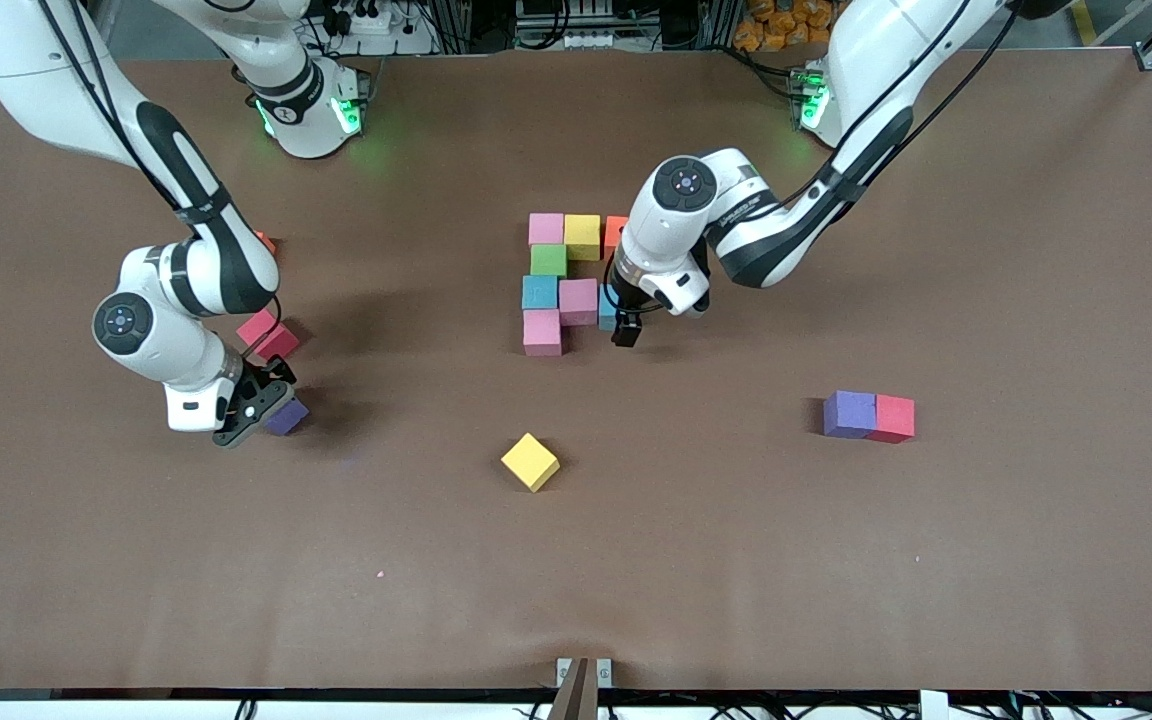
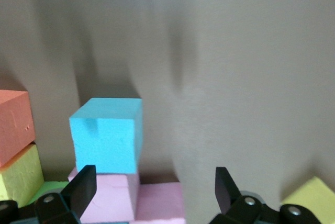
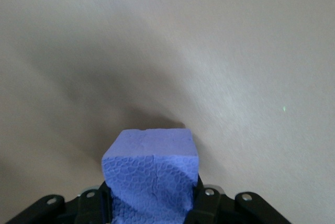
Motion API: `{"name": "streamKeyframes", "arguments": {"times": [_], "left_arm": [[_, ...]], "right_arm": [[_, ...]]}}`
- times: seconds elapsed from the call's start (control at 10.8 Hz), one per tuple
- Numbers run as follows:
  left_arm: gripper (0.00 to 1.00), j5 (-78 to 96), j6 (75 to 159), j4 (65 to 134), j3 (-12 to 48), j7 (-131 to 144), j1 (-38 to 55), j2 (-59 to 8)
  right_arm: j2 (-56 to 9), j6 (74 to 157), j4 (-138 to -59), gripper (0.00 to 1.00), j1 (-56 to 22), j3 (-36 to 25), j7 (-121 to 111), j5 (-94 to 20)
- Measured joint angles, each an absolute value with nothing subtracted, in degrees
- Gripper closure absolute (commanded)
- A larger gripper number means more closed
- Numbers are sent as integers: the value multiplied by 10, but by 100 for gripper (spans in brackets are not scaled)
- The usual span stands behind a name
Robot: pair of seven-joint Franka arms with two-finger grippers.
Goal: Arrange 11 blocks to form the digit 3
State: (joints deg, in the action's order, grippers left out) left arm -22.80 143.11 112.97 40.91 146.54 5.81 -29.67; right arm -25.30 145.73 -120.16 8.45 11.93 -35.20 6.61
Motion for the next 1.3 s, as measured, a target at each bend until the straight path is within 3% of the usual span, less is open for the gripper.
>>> {"name": "streamKeyframes", "arguments": {"times": [0.37,0.93,1.3], "left_arm": [[0,-227,1342,1059,406,1338,24,-286],[0,-226,1285,1044,402,1121,-37,-287],[0,-226,1255,1039,400,1077,-95,-287]], "right_arm": [[-239,1431,-1182,72,24,137,-193,61],[-232,1430,-1157,72,-122,140,164,59],[-266,1374,-1071,73,-187,140,341,58]]}}
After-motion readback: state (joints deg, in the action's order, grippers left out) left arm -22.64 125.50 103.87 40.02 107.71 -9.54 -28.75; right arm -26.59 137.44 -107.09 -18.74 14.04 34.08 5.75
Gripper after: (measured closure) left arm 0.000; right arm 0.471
